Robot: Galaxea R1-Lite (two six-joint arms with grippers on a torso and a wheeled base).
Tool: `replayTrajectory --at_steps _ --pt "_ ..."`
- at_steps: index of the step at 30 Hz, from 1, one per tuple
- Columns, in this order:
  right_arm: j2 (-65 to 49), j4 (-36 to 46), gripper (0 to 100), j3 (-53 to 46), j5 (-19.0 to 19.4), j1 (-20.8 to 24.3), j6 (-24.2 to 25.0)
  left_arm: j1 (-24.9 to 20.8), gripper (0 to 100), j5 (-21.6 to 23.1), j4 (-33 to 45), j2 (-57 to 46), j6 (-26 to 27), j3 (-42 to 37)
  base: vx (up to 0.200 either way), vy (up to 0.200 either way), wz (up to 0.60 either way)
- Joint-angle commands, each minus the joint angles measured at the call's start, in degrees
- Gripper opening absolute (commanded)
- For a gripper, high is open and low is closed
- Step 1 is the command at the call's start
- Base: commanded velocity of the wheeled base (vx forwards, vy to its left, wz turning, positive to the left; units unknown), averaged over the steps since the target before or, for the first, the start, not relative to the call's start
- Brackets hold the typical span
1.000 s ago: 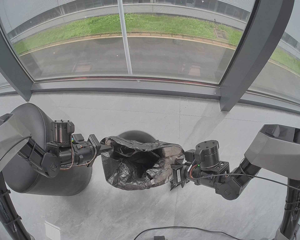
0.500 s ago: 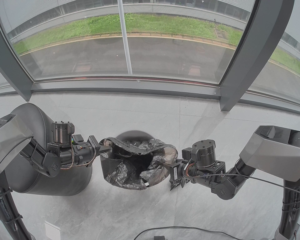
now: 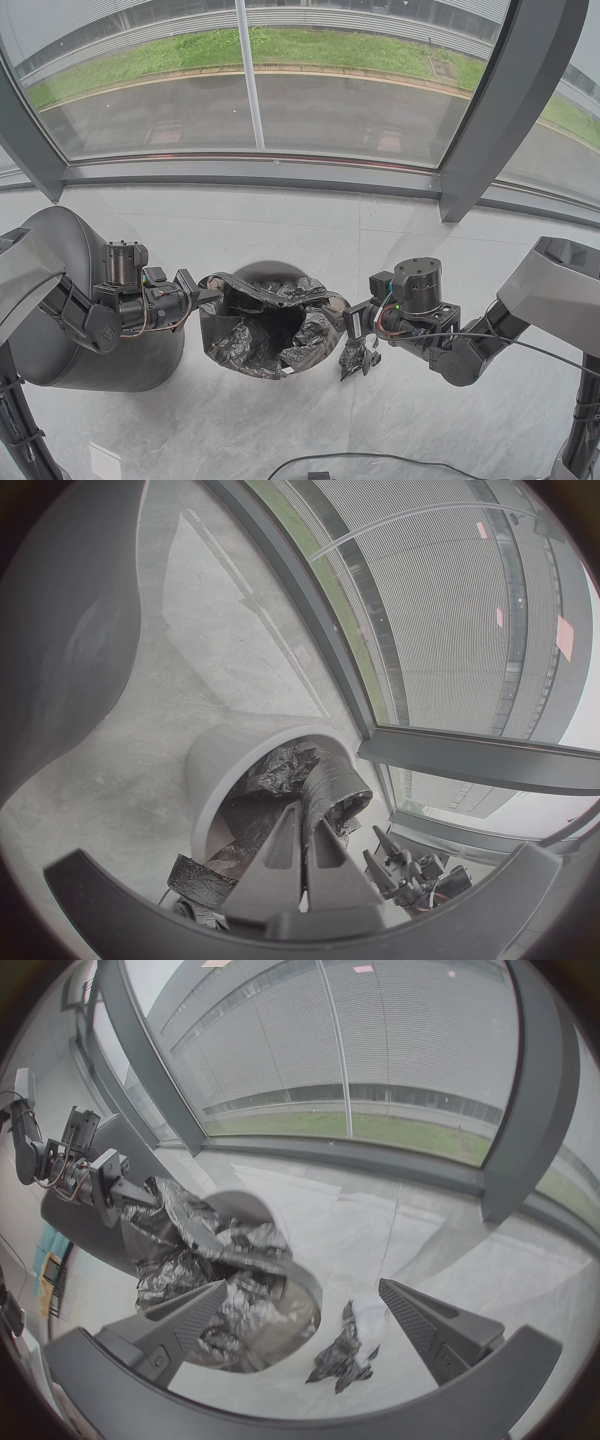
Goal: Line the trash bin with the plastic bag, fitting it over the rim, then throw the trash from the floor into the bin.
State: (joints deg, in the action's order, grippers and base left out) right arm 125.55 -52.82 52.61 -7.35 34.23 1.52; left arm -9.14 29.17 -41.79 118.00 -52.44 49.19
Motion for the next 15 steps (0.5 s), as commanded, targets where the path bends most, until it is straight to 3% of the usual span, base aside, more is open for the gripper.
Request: replayTrajectory --at_steps 1,9,15 --pt "-1.4 2.5 100 5.4 -3.2 2.7 -4.0 0.0 0 0.0 -0.1 -0.4 0.0 0.0 0.0 0.0 0.0" --pt "3.7 11.2 100 14.6 -4.8 9.7 -4.8 0.1 0 0.0 -0.7 -0.5 -0.1 0.2 0.0 0.0 0.0" --pt "9.0 12.7 100 20.6 -7.6 9.8 -8.7 0.1 0 0.0 -0.7 -0.6 -0.1 0.1 0.0 0.0 0.0"
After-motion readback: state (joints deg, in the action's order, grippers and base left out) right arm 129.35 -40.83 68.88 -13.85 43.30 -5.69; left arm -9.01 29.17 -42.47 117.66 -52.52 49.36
